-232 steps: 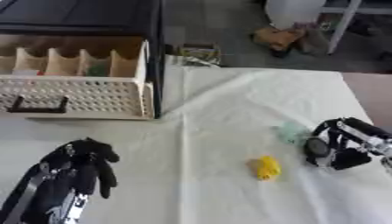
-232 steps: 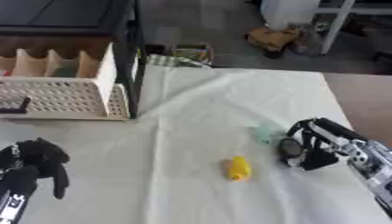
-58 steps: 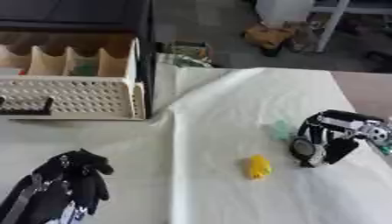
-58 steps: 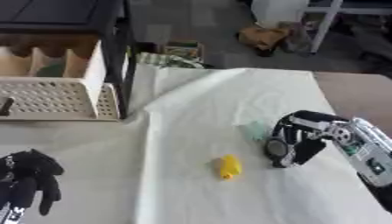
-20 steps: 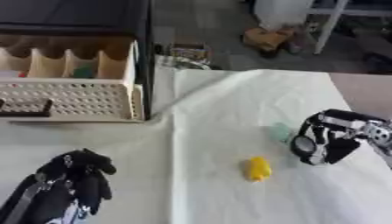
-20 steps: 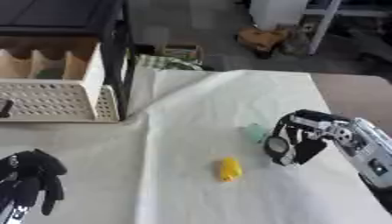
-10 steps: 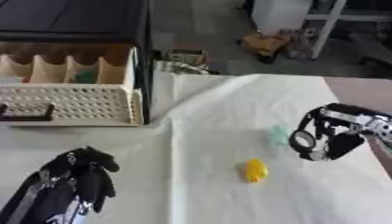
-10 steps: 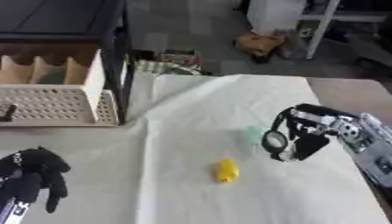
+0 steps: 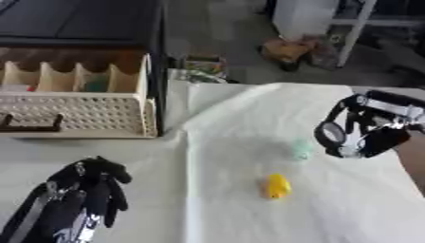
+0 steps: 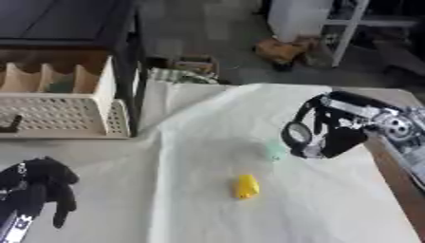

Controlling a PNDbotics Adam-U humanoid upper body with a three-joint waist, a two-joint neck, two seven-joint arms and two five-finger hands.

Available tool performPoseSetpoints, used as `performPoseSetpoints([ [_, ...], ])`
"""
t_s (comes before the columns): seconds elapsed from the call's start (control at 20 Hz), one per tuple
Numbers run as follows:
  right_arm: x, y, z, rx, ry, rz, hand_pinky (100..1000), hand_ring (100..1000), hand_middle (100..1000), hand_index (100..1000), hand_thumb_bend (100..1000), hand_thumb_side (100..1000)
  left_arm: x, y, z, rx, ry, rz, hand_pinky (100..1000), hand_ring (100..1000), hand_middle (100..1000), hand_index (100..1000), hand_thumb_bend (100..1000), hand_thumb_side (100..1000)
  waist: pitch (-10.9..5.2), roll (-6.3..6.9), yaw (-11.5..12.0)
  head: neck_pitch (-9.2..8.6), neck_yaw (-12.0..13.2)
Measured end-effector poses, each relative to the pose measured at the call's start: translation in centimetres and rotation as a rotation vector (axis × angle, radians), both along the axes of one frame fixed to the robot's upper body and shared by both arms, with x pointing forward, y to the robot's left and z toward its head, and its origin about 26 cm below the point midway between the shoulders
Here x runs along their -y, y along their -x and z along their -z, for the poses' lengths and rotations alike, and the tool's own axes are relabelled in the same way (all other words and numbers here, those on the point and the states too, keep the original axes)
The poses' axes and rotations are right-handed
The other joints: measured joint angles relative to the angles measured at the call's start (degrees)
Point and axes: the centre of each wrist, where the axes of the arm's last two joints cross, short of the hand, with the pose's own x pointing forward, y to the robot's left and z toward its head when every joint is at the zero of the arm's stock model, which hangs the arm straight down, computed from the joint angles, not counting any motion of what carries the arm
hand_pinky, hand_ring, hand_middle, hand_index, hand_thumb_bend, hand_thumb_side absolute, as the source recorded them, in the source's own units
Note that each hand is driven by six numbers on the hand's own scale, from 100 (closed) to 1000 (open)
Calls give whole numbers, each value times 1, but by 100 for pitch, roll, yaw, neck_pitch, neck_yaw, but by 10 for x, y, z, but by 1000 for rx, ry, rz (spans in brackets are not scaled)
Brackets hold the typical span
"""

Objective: Pick up objects from table and place into drawer.

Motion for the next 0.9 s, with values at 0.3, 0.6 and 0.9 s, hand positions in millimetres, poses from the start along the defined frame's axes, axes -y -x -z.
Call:
performPoseSetpoints([
  [0.3,-12,7,-26,65,-18,-50,418,543,100,626,470,314,-1,0,0,-4,3,3,235,444,573,718,100,464,-66,-42,-29,8,90],
  [0.6,-31,13,-58,146,-37,-112,416,539,100,619,477,340,-3,0,0,-12,6,8,235,445,573,718,100,472,-123,-89,-39,10,249],
  [0.9,-52,19,-85,210,-63,-149,413,534,100,614,490,362,-4,-1,-2,-15,6,8,236,446,573,718,100,476,-129,-144,13,9,307],
])
